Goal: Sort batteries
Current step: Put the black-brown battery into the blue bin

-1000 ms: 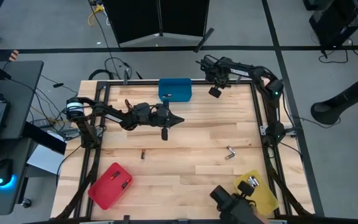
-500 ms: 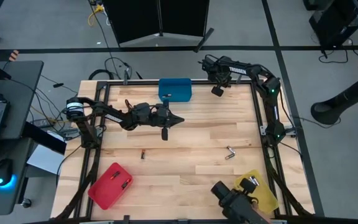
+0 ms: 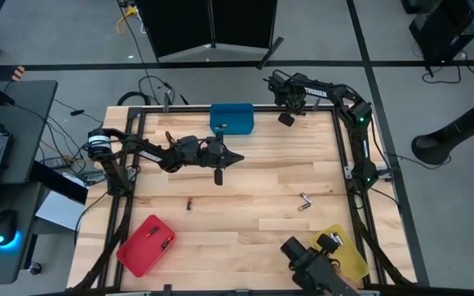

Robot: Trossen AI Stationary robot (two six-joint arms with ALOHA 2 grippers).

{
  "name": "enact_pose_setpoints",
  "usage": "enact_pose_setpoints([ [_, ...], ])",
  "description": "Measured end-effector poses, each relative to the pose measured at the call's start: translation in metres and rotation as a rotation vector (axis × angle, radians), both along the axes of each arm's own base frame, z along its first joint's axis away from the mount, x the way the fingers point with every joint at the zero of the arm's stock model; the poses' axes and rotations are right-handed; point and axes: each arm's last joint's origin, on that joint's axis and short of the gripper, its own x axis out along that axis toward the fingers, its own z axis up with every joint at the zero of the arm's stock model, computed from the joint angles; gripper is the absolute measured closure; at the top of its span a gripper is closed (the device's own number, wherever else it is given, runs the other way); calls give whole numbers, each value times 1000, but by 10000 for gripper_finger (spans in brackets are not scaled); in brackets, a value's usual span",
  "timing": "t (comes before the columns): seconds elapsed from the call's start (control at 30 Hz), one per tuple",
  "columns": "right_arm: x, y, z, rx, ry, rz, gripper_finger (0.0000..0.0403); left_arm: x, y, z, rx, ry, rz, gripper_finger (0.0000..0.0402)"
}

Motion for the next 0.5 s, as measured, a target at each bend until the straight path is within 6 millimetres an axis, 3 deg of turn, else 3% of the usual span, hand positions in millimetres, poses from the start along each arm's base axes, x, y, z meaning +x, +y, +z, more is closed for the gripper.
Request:
enact_pose_setpoints([
  [0.5,-2,-4,0,5,-17,17,395,0,0,0,0,0,0,387],
])
